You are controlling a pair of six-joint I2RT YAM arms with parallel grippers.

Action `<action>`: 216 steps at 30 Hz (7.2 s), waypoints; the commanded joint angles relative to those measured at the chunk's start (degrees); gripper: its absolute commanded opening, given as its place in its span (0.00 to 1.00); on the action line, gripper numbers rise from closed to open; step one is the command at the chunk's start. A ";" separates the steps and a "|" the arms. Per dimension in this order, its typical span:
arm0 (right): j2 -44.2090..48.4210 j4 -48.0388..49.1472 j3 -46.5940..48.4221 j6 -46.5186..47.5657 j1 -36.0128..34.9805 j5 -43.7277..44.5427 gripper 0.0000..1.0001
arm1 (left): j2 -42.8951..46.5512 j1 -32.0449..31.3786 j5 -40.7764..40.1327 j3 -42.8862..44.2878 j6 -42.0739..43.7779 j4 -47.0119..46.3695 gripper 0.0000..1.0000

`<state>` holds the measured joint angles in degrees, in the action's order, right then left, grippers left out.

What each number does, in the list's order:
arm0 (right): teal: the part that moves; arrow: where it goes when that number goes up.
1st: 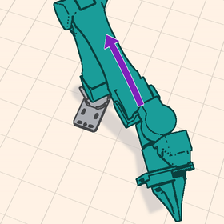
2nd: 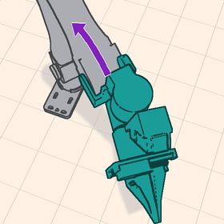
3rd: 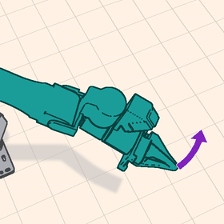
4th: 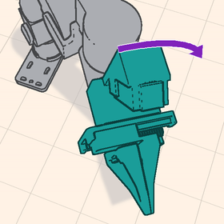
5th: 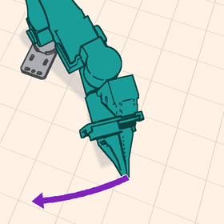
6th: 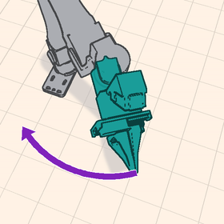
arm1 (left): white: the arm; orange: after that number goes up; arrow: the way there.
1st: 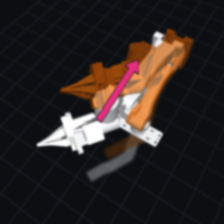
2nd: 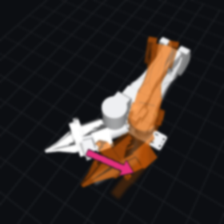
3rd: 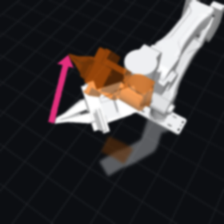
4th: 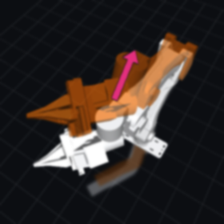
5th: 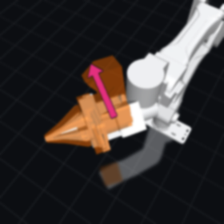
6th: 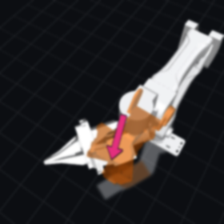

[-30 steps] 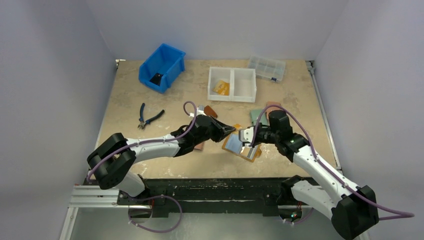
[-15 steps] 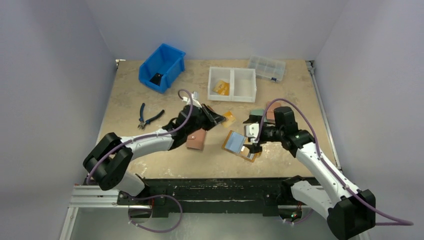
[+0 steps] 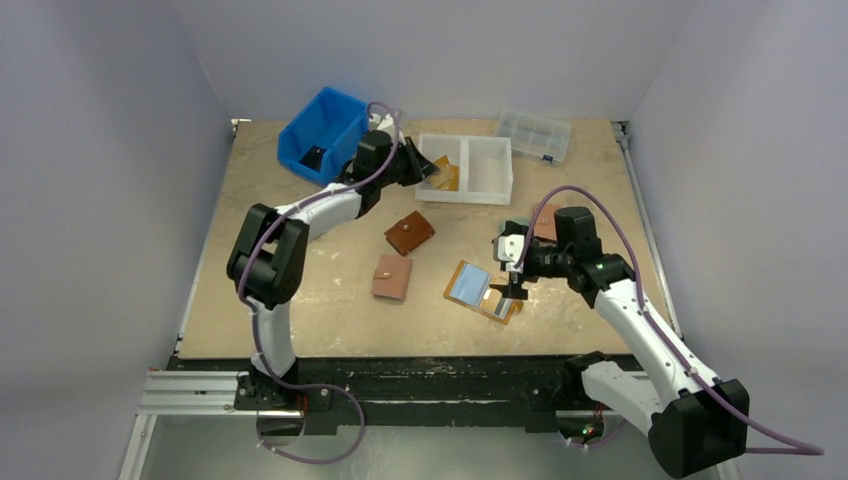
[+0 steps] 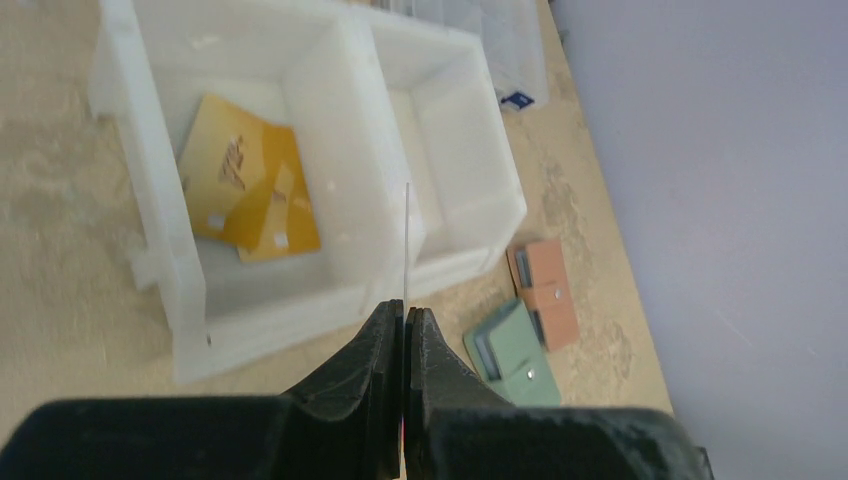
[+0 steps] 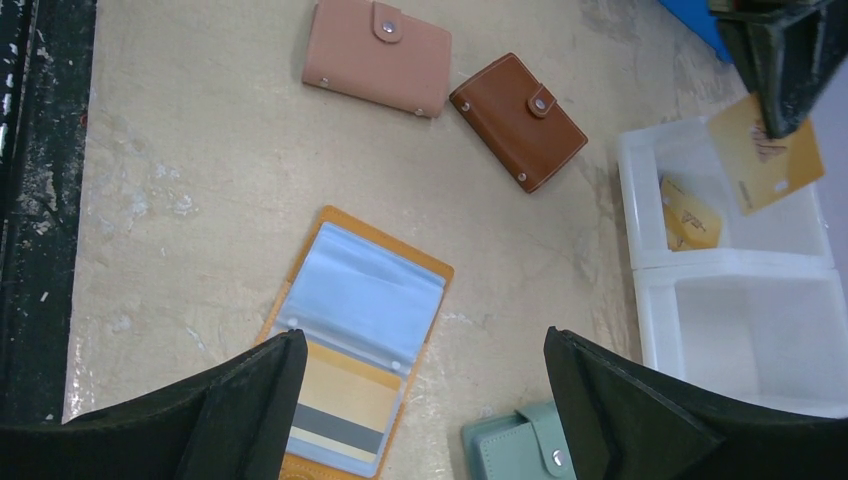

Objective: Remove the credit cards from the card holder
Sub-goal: Place the credit card in the storage box, then remove the credit card from the card holder.

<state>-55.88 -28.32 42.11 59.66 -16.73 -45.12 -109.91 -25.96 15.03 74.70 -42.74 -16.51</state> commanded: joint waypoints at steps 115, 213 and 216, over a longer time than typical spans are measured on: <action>-20.24 -9.65 -3.42 15.83 1.43 13.57 0.00 | -3.38 -26.25 3.56 -26.52 -11.60 -29.54 0.20; -22.50 -18.76 7.40 6.34 1.61 -7.78 0.70 | 22.27 -31.06 -0.94 -41.32 30.59 -27.64 0.00; -23.48 -21.40 8.15 9.08 1.61 -8.89 0.57 | 23.56 -31.20 -0.55 -42.47 31.45 -28.75 0.00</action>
<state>-78.41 -43.46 47.62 63.24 -15.31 -49.65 -89.86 -56.73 14.39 33.67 -14.28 -41.06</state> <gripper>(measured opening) 0.631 0.030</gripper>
